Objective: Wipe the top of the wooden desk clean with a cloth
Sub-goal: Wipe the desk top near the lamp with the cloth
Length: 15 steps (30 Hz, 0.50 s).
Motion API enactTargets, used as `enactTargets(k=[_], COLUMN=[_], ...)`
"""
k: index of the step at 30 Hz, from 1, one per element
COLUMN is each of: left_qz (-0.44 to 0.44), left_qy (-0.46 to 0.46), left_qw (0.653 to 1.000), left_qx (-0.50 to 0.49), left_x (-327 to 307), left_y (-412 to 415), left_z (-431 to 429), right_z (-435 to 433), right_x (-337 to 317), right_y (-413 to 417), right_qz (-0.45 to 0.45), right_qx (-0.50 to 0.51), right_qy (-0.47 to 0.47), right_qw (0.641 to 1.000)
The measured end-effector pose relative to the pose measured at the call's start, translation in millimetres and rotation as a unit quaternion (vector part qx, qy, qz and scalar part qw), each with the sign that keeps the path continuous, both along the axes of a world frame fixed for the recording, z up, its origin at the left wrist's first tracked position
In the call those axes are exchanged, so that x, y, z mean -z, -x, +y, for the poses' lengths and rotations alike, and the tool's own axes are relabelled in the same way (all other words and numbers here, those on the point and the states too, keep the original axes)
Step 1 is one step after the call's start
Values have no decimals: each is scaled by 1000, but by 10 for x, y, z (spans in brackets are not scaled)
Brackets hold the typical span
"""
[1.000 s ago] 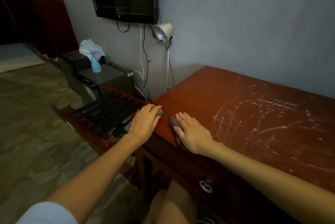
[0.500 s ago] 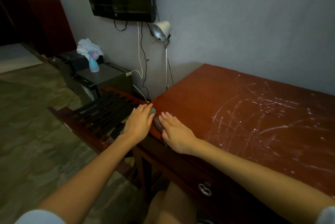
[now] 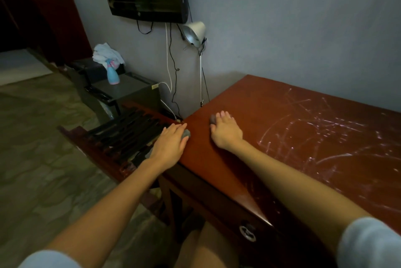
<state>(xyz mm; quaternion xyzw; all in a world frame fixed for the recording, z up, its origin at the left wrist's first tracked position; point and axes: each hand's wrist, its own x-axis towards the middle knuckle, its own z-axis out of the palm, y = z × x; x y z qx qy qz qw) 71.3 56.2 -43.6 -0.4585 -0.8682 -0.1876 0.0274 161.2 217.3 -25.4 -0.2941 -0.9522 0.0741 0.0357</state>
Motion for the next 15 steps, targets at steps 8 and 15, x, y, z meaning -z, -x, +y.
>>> enactTargets(k=[8, 15], left_qz=[10, 150], left_qy=[7, 38], left_qw=[1000, 987], left_qx=[-9, -35], left_x=[-18, -141], left_y=[5, -256], left_z=[-4, 14], right_z=[-723, -525], right_x=[71, 78], right_y=[-490, -1099], right_qz=[36, 25], right_qx=[-134, -157], right_qy=[12, 15], right_qw=[990, 987])
